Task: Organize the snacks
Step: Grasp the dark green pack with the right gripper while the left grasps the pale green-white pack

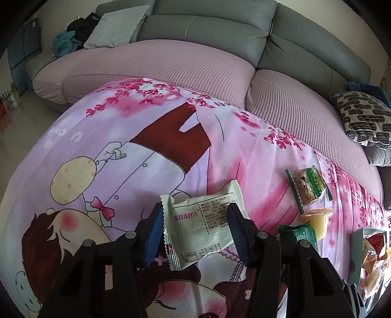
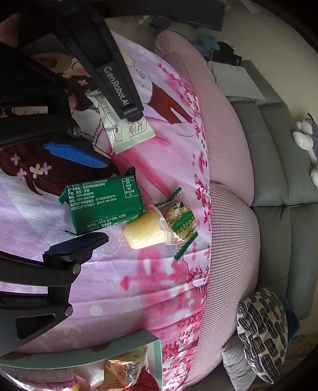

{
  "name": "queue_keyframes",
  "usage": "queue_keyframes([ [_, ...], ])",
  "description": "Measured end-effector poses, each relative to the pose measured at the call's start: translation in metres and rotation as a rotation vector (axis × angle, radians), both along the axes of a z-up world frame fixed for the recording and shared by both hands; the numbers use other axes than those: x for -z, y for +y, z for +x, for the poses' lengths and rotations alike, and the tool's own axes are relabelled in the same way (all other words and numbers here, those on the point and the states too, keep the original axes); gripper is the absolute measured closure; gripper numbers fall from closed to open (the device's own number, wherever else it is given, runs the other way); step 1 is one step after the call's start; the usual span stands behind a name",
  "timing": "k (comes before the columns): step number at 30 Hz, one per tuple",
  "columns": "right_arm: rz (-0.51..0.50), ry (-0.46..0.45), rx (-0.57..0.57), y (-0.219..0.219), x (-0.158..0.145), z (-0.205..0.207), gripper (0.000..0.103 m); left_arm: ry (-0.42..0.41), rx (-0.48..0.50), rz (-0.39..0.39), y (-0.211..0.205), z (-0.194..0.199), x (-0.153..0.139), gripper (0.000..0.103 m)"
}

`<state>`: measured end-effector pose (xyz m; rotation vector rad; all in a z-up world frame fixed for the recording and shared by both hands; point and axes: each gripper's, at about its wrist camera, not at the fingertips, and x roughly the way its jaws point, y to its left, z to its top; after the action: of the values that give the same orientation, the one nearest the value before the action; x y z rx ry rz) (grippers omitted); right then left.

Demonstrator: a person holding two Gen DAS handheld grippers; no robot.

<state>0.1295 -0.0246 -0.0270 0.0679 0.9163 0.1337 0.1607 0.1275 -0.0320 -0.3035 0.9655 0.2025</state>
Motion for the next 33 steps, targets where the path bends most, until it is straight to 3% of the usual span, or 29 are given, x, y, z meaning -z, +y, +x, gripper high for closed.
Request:
queue_keyframes([
  [5,-0.045,-0.013,0.009,-0.003,0.0,0.002,0.042,0.009,-0.002,-0.044,0.003,0.0,0.002,0.048],
  [10,-0.068,-0.021,-0.013,-0.004,0.006,0.006,0.039,0.014,0.0,-0.084,0.006,0.001,0.007,0.037],
  [20,-0.088,-0.048,-0.045,-0.002,0.019,0.013,0.034,0.033,0.028,-0.038,-0.004,0.006,0.012,0.026],
  [25,-0.082,-0.067,-0.046,-0.001,0.019,0.012,0.035,0.033,0.023,0.014,-0.009,0.009,0.016,0.026],
  [28,-0.062,-0.074,-0.053,-0.002,0.018,0.012,0.042,0.032,0.016,0.039,-0.012,0.01,0.016,0.026],
  [33,-0.048,-0.082,-0.069,0.0,0.017,0.01,0.05,0.023,0.014,0.043,-0.013,0.01,0.013,0.038],
])
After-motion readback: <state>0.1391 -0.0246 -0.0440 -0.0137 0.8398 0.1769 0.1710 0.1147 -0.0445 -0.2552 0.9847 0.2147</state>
